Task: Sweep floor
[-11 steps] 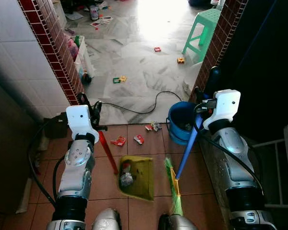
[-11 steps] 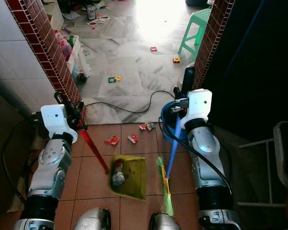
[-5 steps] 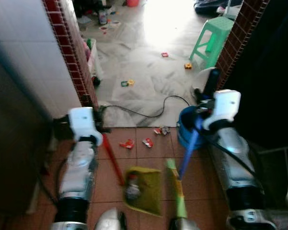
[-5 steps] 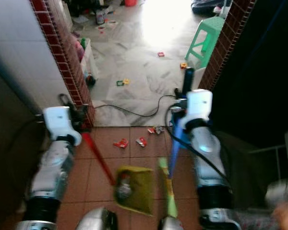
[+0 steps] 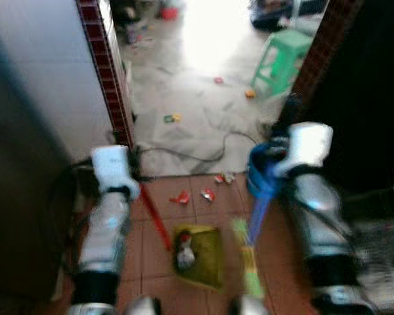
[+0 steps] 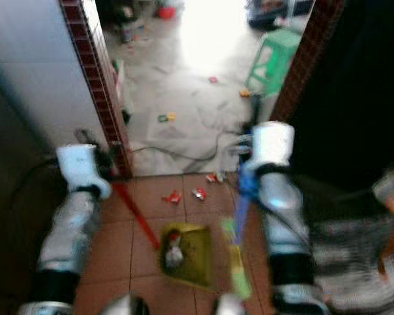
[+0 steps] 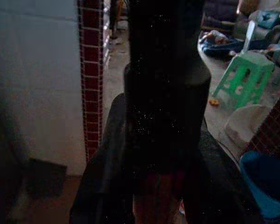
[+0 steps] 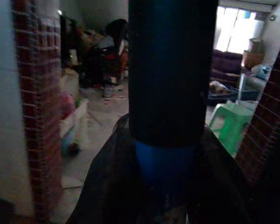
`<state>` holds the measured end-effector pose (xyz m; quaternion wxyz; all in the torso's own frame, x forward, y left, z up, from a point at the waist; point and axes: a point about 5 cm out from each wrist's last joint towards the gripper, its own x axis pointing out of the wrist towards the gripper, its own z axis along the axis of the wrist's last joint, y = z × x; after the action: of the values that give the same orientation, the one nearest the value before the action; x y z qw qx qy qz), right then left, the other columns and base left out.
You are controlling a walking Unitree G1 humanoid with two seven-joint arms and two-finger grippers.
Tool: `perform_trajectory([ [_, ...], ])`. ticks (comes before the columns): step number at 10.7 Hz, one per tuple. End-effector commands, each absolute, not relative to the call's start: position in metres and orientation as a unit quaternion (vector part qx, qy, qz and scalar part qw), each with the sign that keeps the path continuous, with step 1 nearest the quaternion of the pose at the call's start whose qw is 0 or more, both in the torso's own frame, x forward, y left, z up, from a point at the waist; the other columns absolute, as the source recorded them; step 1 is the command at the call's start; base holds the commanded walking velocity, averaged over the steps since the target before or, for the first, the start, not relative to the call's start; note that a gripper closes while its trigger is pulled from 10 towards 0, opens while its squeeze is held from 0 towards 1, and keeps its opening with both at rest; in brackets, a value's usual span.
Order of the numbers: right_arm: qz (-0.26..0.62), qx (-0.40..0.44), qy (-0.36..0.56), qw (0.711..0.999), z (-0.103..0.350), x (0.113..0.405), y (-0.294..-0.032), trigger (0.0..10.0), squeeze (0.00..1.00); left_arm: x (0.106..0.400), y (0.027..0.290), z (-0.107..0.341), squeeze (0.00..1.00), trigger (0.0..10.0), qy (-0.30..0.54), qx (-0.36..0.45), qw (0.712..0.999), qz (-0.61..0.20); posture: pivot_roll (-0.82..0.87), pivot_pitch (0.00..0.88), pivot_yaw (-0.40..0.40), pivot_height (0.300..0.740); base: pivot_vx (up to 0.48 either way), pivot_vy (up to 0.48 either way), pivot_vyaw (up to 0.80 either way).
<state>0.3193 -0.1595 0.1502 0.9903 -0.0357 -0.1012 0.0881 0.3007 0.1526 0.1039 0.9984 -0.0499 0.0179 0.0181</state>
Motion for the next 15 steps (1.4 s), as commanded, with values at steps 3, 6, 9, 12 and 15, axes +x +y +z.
perform_trajectory([
  [3, 0.073, -0.037, -0.124, 0.989, 0.1610, 0.3219, -0.1679, 10.0, 0.00, 0.3036, 0.1449, 0.1190, 0.00, 10.0, -0.016, -0.039, 0.999, 0.003, -0.04, 0.000, -0.004, 0.740, 0.000, 0.000, 0.00],
  [6, 0.072, -0.036, -0.121, 0.989, 0.1602, 0.3229, -0.1677, 10.0, 0.00, 0.3040, 0.1434, 0.1183, 0.00, 10.0, -0.013, -0.043, 0.999, 0.002, -0.04, 0.000, -0.003, 0.740, 0.000, 0.000, 0.00],
  [9, 0.072, -0.034, -0.120, 0.990, 0.1600, 0.3230, -0.1677, 10.0, 0.00, 0.3035, 0.1417, 0.1175, 0.00, 10.0, -0.010, -0.053, 0.999, 0.007, -0.04, 0.000, -0.001, 0.740, 0.000, 0.000, 0.00],
  [12, 0.074, -0.032, -0.122, 0.989, 0.1613, 0.3248, -0.1677, 10.0, 0.00, 0.3057, 0.1410, 0.1232, 0.00, 10.0, -0.021, -0.061, 0.998, 0.001, -0.04, 0.000, -0.007, 0.740, 0.000, 0.000, 0.00],
  [15, 0.071, -0.027, -0.121, 0.990, 0.1618, 0.3258, -0.1674, 10.0, 0.00, 0.3069, 0.1408, 0.1247, 0.00, 10.0, -0.024, -0.070, 0.997, -0.004, -0.04, 0.000, -0.006, 0.740, 0.000, 0.000, 0.00],
])
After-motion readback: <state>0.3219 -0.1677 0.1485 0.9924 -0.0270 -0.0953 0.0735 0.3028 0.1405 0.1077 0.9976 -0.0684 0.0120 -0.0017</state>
